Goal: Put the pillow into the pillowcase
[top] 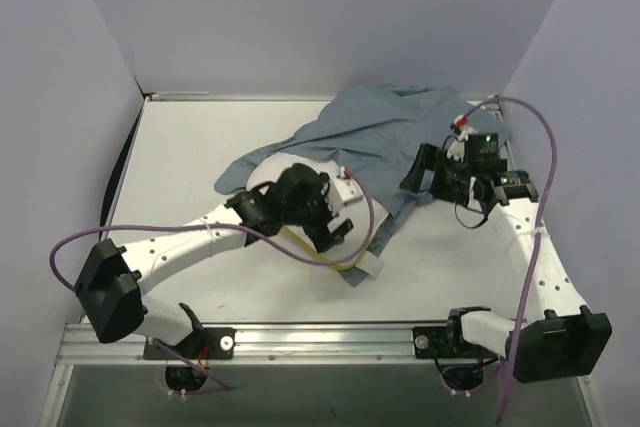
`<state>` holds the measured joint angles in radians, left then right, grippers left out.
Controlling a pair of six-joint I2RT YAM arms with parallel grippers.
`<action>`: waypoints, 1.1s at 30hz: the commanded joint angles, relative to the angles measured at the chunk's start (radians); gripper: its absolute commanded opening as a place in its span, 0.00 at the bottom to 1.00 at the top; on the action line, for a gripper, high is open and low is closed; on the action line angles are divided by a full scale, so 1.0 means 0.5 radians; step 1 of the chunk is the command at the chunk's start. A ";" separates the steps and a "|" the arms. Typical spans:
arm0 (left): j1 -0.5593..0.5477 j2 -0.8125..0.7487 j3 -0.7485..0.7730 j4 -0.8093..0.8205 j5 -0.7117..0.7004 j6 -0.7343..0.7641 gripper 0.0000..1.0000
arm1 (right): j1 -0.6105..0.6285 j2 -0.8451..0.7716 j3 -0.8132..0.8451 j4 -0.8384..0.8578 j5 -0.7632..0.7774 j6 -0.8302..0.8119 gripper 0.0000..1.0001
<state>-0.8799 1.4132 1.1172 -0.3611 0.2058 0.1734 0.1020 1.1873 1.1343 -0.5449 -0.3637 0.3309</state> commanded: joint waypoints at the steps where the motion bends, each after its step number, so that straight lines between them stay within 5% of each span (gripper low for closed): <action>1: -0.173 0.091 -0.014 0.136 -0.355 -0.119 0.97 | -0.041 0.113 -0.400 -0.018 -0.079 0.347 0.96; 6: -0.418 0.379 0.100 0.188 -0.604 -0.209 0.97 | -0.045 0.031 -0.832 0.221 -0.125 0.485 0.91; 14: -0.376 0.833 0.269 0.176 -0.743 -0.255 0.93 | -0.035 0.343 -0.965 0.556 -0.211 0.513 0.87; 15: -0.354 0.855 0.318 0.170 -0.600 -0.261 0.70 | -0.032 0.386 -0.962 0.596 -0.214 0.525 0.86; 19: -0.146 0.828 0.425 0.130 -0.052 -0.337 0.02 | -0.026 0.686 -0.949 0.868 -0.227 0.574 0.79; 25: -0.020 0.674 0.502 0.066 0.349 -0.420 0.00 | 0.069 0.917 -0.971 1.225 -0.138 0.663 0.60; 30: 0.069 0.693 0.603 0.075 0.279 -0.537 0.00 | 0.097 0.918 -0.971 1.228 -0.355 0.673 0.08; 33: 0.088 0.745 0.671 0.197 0.117 -0.561 0.00 | 0.158 0.575 -1.002 0.993 -0.612 0.560 0.00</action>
<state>-0.8528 1.8076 1.3670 -0.3542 0.2897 -0.0650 0.1501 1.5993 0.6621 0.0841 -0.5953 0.6716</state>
